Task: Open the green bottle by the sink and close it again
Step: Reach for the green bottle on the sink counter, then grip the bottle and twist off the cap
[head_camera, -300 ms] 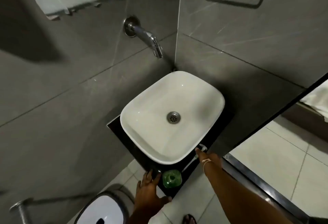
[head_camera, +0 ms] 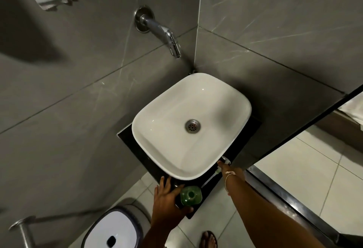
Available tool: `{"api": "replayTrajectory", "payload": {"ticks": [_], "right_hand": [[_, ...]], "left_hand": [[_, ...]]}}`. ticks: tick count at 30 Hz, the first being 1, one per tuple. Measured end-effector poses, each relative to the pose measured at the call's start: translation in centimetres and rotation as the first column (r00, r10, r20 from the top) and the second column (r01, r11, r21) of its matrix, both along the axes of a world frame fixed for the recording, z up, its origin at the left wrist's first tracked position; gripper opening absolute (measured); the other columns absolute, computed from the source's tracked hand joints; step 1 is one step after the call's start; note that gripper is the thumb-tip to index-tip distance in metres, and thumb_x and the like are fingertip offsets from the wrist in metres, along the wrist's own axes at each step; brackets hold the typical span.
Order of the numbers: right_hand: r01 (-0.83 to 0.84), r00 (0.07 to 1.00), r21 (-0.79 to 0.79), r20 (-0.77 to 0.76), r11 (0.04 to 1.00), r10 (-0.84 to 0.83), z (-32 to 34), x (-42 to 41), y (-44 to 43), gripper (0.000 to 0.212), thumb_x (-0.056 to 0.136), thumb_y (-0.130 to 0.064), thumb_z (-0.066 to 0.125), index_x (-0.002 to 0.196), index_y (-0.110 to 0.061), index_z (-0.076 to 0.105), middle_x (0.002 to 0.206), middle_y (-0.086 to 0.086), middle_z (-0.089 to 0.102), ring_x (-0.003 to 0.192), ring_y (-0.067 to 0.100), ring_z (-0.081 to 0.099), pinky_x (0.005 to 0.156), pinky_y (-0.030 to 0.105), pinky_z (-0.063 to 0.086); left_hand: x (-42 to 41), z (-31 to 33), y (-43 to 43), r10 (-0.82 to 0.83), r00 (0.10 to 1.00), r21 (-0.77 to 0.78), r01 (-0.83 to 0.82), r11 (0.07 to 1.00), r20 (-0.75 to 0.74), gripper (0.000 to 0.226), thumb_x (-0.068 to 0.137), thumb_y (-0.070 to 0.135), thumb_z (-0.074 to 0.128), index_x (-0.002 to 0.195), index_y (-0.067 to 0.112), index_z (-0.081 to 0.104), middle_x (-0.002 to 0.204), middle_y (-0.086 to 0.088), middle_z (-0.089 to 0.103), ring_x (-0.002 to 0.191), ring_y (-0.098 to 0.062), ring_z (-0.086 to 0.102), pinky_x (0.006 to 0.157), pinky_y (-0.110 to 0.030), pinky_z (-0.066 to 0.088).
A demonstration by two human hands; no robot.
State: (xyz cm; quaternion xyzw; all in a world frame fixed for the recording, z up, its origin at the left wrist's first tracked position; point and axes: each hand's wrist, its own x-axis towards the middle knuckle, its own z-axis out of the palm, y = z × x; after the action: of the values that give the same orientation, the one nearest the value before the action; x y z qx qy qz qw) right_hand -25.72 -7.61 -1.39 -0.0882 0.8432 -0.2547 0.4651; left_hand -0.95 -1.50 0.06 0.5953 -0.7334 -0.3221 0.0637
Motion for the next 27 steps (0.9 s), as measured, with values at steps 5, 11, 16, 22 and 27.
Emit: {"api": "replayTrajectory", "payload": {"ticks": [5, 11, 16, 22, 27], "right_hand": [[0.105, 0.978, -0.170, -0.158, 0.980, -0.133, 4.8, 1.1, 3.4, 0.057, 0.072, -0.058, 0.071, 0.100, -0.008, 0.070, 0.107, 0.016, 0.070, 0.105, 0.038, 0.063, 0.088, 0.042, 0.048], [-0.052, 0.945, -0.635, -0.281, 0.770, -0.168, 12.1, 5.7, 9.6, 0.040, 0.061, -0.071, 0.068, 0.081, -0.036, 0.066, 0.090, -0.015, 0.066, 0.088, 0.001, 0.059, 0.071, 0.020, 0.041], [-0.333, 0.872, -0.725, -0.480, 0.603, -0.095, 11.5, 8.9, 10.6, 0.027, 0.067, -0.055, 0.075, 0.079, -0.035, 0.062, 0.089, -0.022, 0.060, 0.090, 0.006, 0.055, 0.075, 0.029, 0.046], [-0.585, 0.734, -0.522, -0.667, 0.620, 0.130, 6.8, 9.8, 11.1, 0.037, 0.073, -0.067, 0.061, 0.087, -0.033, 0.064, 0.084, -0.028, 0.055, 0.091, 0.000, 0.047, 0.079, 0.036, 0.043], [-0.662, 0.641, -0.340, -0.719, 0.668, 0.269, 5.3, 10.5, 11.2, 0.042, 0.070, -0.067, 0.061, 0.087, -0.029, 0.065, 0.084, -0.014, 0.060, 0.089, 0.016, 0.053, 0.080, 0.036, 0.042]], "left_hand": [[0.0, -0.2, 0.0, 0.004, 0.999, -0.006, -0.004, 1.000, -0.035, 0.068, 0.056, 0.071, 0.069, 0.119, 0.048, 0.057, 0.155, 0.003, 0.029, 0.148, -0.029, 0.007, 0.116, -0.054, 0.021], [0.1, -0.1, -0.1, 0.009, 0.999, -0.032, -0.011, 0.999, -0.047, 0.069, 0.054, 0.071, 0.070, 0.118, 0.049, 0.057, 0.160, -0.001, 0.016, 0.149, -0.028, -0.002, 0.118, -0.054, 0.015], [0.1, 0.0, -0.1, -0.016, 1.000, -0.033, 0.016, 0.999, -0.019, 0.071, 0.058, 0.072, 0.068, 0.123, 0.051, 0.053, 0.162, -0.002, 0.003, 0.148, -0.027, -0.013, 0.120, -0.052, 0.006], [0.1, -0.2, -0.1, 0.000, 1.000, -0.028, 0.000, 1.000, -0.009, 0.069, 0.059, 0.068, 0.069, 0.124, 0.049, 0.053, 0.163, -0.002, 0.000, 0.147, -0.024, -0.019, 0.122, -0.050, 0.001], [0.0, -0.8, 0.2, 0.018, 1.000, -0.070, -0.016, 0.997, 0.024, 0.065, 0.064, 0.070, 0.061, 0.124, 0.046, 0.054, 0.163, -0.002, 0.000, 0.143, -0.020, -0.024, 0.122, -0.052, 0.001]]}}
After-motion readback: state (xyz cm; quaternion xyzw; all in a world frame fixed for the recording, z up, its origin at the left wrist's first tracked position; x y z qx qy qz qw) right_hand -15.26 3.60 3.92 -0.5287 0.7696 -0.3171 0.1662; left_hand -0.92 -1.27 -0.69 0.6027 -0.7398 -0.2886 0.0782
